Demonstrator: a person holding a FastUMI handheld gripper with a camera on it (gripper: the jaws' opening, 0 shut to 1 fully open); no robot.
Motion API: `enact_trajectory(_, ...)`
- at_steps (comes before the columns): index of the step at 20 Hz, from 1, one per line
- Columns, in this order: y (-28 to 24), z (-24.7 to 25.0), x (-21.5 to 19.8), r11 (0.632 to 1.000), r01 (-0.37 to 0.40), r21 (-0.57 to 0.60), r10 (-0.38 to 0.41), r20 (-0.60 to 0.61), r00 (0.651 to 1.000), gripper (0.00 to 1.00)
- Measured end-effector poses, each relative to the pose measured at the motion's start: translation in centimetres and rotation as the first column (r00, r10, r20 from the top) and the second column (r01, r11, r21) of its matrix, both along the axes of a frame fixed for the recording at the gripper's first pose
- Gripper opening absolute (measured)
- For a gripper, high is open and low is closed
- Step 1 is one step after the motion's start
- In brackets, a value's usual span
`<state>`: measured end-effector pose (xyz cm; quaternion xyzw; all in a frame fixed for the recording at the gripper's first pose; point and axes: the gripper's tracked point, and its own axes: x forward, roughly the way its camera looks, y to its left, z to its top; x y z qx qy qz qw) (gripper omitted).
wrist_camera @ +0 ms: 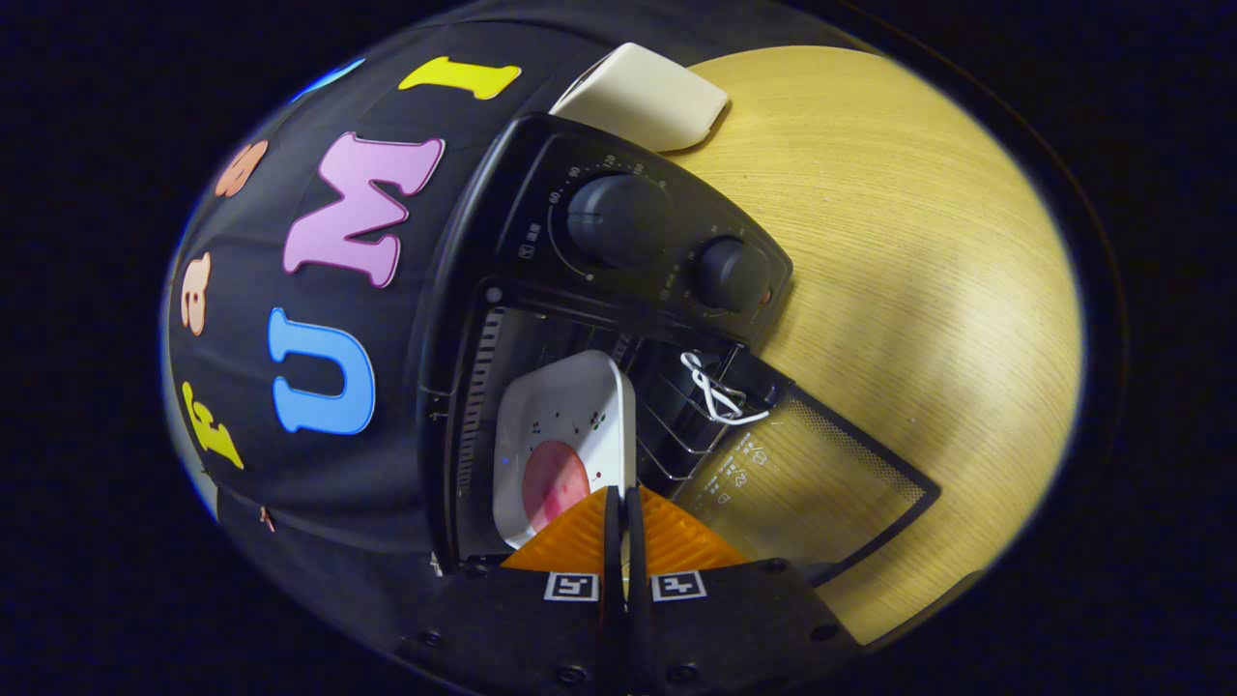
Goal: Open the toaster oven, put the food inside, and close the toaster oven door.
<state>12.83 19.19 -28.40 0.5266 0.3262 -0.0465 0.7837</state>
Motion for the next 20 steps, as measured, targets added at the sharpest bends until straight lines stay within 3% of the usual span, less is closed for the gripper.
enact_trajectory(6, 1.7, 0.3, 2.8, 0.999, 0.051, 0.018, -0.051, 0.009, 0.999, 0.05)
enact_trajectory(16, 1.0, -0.7, 4.0, 0.992, 0.129, 0.016, -0.128, -0.043, 0.991, 0.06)
enact_trajectory(20, 1.3, 0.1, 3.4, 0.993, 0.119, 0.022, -0.118, -0.024, 0.993, 0.19)
